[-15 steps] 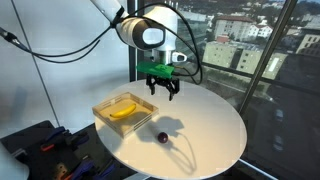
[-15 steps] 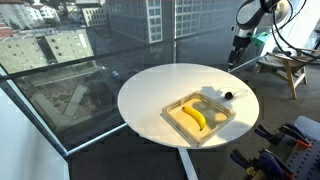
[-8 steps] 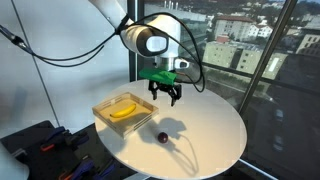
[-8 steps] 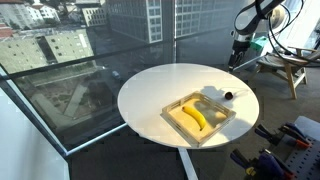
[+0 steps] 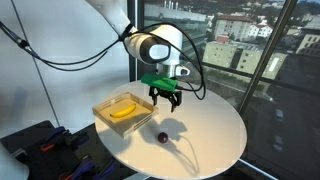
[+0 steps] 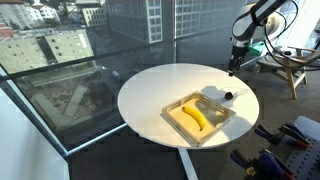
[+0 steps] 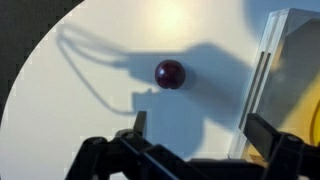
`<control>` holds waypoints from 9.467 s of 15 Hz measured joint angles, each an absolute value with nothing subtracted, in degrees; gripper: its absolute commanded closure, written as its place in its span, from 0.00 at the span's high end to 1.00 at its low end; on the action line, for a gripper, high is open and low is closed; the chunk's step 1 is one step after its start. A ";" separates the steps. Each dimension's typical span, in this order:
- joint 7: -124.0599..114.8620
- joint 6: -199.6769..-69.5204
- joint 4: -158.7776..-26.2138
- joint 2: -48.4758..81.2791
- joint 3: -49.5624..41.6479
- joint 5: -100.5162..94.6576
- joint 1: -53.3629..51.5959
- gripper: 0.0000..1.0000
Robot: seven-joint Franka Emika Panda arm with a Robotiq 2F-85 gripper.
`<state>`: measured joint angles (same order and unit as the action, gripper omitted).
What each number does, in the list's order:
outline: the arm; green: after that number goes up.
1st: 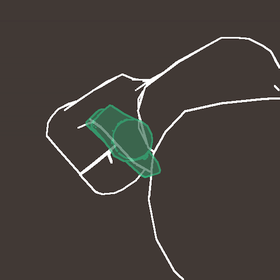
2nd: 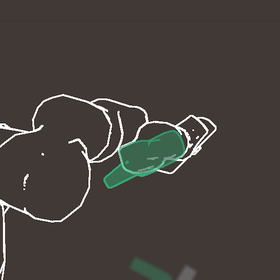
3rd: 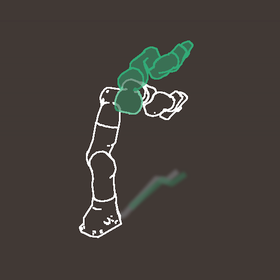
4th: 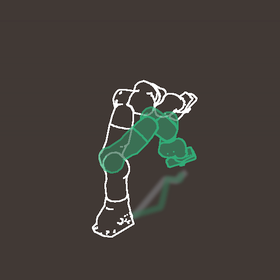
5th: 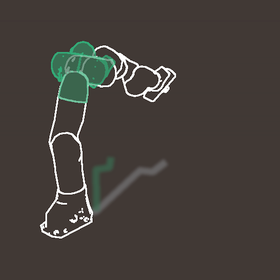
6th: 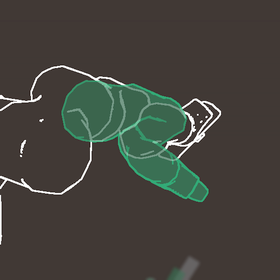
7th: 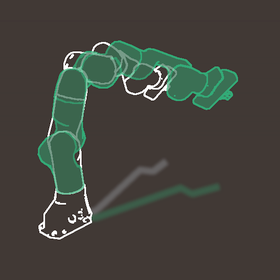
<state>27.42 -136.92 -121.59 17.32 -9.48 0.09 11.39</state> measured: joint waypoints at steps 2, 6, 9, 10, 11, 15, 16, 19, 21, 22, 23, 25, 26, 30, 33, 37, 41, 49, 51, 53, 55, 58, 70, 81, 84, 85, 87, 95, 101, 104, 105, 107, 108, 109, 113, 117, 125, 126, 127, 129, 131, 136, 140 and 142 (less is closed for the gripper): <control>27.42 -136.93 -121.30 18.16 -9.34 0.00 11.58 1.00; 27.42 -137.18 -120.56 19.84 -9.12 -0.13 12.09 1.00; 27.42 -137.51 -119.75 21.28 -8.97 -0.13 12.39 1.00; 27.42 -137.68 -119.47 21.78 -8.87 -0.13 12.50 1.00; 27.42 -137.88 -119.16 22.31 -8.80 -0.13 12.58 1.00; 27.40 -138.87 -117.98 24.28 -8.43 -0.13 12.92 1.00; 27.36 -139.32 -117.73 24.74 -8.28 -0.13 13.02 1.00; 27.30 -140.40 -116.93 26.09 -7.75 -0.13 13.42 1.00; 27.24 -140.89 -116.63 26.79 -7.57 -0.13 13.52 1.00; 27.22 -141.11 -116.58 27.07 -7.56 -0.13 13.52 1.00; 27.21 -141.33 -116.56 27.33 -7.55 -0.13 13.52 1.00; 27.21 -141.78 -116.55 27.72 -7.55 -0.13 13.55 1.00; 27.18 -142.02 -116.55 27.93 -7.54 -0.13 13.57 1.00; 27.08 -143.01 -116.55 29.05 -7.55 -0.28 13.72 1.00; 26.89 -143.93 -116.55 30.14 -7.55 -0.63 13.77 1.00; 26.56 -145.06 -116.56 31.92 -7.55 -0.85 13.86 1.00; 26.47 -145.30 -116.55 33.35 -7.56 -1.13 14.15 1.00; 26.32 -147.23 -116.53 35.32 -7.55 -1.13 14.54 1.00; 26.23 -147.81 -116.51 35.77 -7.55 -1.13 14.54 1.00; 26.13 -148.30 -116.49 36.16 -7.55 -1.13 14.54 1.00; 26.00 -148.68 -116.45 36.49 -7.55 -1.13 14.54 1.00; 25.89 -149.07 -116.34 37.05 -7.55 -1.13 14.56 1.00; 22.86 -149.43 -113.50 40.65 -7.70 -1.75 14.73 1.00; 21.49 -149.43 -111.80 41.86 -7.80 -1.75 14.76 0.35; 21.43 -149.31 -111.75 41.86 -7.81 -1.75 14.76 0.35; 21.40 -149.18 -111.68 41.86 -7.84 -1.75 14.76 0.35; 21.10 -148.35 -111.34 41.84 -8.03 -1.77 14.76 0.35; 19.43 -145.81 -110.29 40.44 -8.64 -1.82 14.76 0.35; 18.80 -143.99 -110.26 38.04 -8.86 -1.82 14.74 0.35; 18.08 -142.58 -110.26 36.73 -8.99 -1.82 14.71 0.35; 17.93 -142.04 -110.27 36.27 -9.03 -1.82 14.69 0.35; 17.55 -141.07 -110.27 35.37 -9.08 -1.83 14.68 0.35; 17.36 -140.55 -110.27 34.94 -9.10 -1.83 14.67 0.35; 17.21 -139.91 -110.28 34.47 -9.11 -1.83 14.67 0.35; 16.86 -137.38 -110.29 32.63 -9.19 -1.83 14.67 0.35; 16.27 -135.60 -110.43 30.73 -9.22 -1.83 14.66 0.35; 15.05 -134.90 -111.36 27.00 -9.22 -1.83 13.99 0.35; 14.75 -134.89 -111.44 26.61 -9.22 -1.83 13.78 0.35; 14.54 -134.85 -111.55 26.22 -9.22 -1.83 13.53 0.35; 13.89 -134.59 -111.98 25.30 -9.22 -1.83 12.98 0.35; 13.39 -134.15 -112.62 24.32 -9.21 -1.83 12.40 0.35; 12.42 -131.72 -113.96 21.86 -9.13 -1.83 10.81 0.35; 12.39 -129.78 -114.86 20.12 -8.73 -1.83 9.60 0.35; 12.39 -129.21 -115.43 19.29 -8.37 -1.83 9.06 0.35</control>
